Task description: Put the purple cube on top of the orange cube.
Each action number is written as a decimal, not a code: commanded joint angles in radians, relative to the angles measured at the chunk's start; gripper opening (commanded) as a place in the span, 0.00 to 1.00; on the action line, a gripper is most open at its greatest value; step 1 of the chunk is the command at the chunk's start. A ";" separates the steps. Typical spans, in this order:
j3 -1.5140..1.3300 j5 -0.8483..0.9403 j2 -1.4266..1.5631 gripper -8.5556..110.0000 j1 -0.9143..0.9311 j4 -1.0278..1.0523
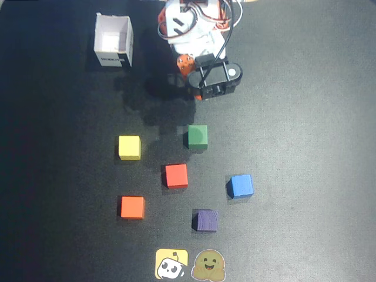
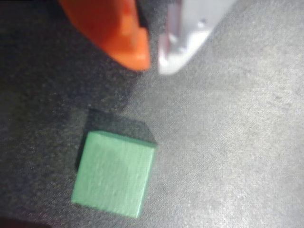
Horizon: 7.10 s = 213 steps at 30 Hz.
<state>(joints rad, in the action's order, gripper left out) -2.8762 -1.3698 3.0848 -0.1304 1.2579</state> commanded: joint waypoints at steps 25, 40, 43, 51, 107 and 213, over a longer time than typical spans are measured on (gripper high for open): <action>0.003 0.006 0.008 0.07 0.000 0.002; 0.003 0.006 0.008 0.07 0.003 0.002; 0.003 0.006 0.008 0.07 0.003 0.002; 0.003 0.005 0.008 0.07 -0.003 0.002; 1.355 -0.391 -1.655 0.24 -0.046 -0.212; 1.404 -0.018 -1.629 0.14 0.245 -0.012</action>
<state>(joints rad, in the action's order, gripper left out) -1.4849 -1.4159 1.3806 0.0813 1.2226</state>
